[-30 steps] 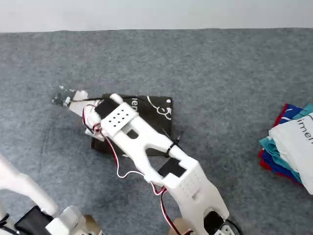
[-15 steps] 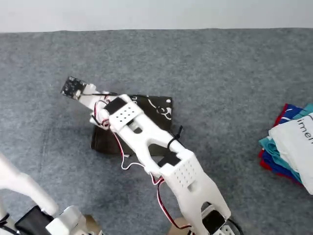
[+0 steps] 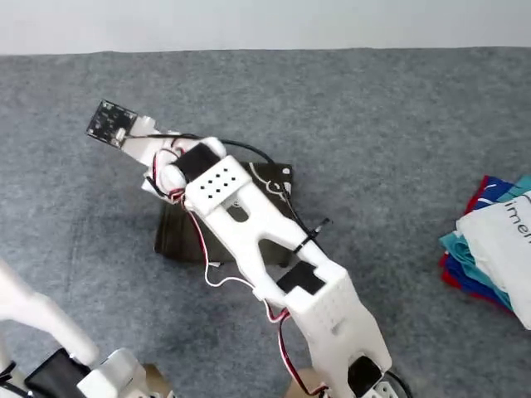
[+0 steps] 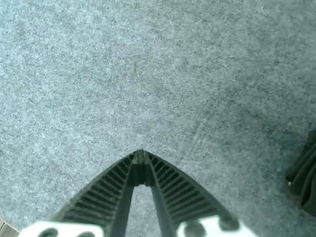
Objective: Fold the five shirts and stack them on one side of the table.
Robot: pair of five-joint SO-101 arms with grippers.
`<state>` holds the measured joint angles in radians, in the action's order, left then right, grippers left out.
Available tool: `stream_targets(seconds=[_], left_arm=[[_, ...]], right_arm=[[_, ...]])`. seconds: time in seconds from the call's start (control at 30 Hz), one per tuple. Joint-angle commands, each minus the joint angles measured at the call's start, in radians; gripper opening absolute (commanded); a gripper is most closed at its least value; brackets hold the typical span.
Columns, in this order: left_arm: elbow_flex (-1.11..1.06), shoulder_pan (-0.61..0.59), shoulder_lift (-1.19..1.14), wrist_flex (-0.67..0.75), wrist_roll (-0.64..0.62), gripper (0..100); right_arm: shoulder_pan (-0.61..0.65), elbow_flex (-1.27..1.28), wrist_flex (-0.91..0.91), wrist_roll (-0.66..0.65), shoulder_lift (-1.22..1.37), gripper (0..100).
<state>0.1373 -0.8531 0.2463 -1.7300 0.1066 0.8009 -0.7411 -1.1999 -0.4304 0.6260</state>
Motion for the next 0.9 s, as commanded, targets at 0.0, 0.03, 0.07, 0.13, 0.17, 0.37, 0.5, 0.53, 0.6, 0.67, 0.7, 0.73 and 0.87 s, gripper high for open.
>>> stream_targets(seconds=[0.0, 0.03, 0.07, 0.13, 0.17, 0.37, 0.5, 0.53, 0.6, 0.67, 0.7, 0.73, 0.87], left_arm=[[0.001, 0.006, 0.035, -0.021, 0.008, 0], [0.001, 0.006, 0.035, -0.021, 0.006, 0], [0.001, 0.006, 0.035, -0.021, 0.006, 0], [0.001, 0.006, 0.032, -0.021, 0.005, 0], [0.001, 0.006, 0.032, -0.021, 0.005, 0], [0.001, 0.006, 0.032, -0.021, 0.005, 0], [0.001, 0.006, 0.032, -0.021, 0.005, 0], [0.001, 0.006, 0.032, -0.021, 0.005, 0], [-0.008, 0.006, 0.031, -0.021, 0.005, 0], [-0.033, 0.006, 0.031, -0.021, 0.006, 0], [-0.050, 0.006, 0.031, -0.021, 0.006, 0], [-0.065, 0.005, 0.031, -0.021, 0.006, 0], [-0.104, 0.003, 0.031, -0.021, 0.006, 0]], right_arm=[[-0.001, -0.054, -0.159, 0.055, -0.117, 1.2], [-0.004, -0.054, -0.205, 0.089, -0.131, 1.2], [-0.005, -0.054, -0.248, 0.123, -0.140, 1.2], [-0.010, -0.054, -0.329, 0.170, -0.160, 1.2], [-0.015, -0.054, -0.366, 0.189, -0.170, 1.2], [-0.054, -0.054, -0.544, 0.374, -0.191, 1.2], [-0.124, -0.054, -0.593, 0.591, -0.189, 1.3], [-0.151, -0.054, -0.591, 0.652, -0.189, 1.6], [-0.197, -0.052, -0.584, 0.781, -0.182, 5.0], [-0.228, -0.049, -0.591, 0.895, -0.170, 11.2], [-0.237, -0.049, -0.593, 0.927, -0.165, 14.4], [-0.246, -0.048, -0.596, 0.947, -0.160, 17.7], [-0.282, -0.048, -0.596, 1.042, -0.150, 25.8]])
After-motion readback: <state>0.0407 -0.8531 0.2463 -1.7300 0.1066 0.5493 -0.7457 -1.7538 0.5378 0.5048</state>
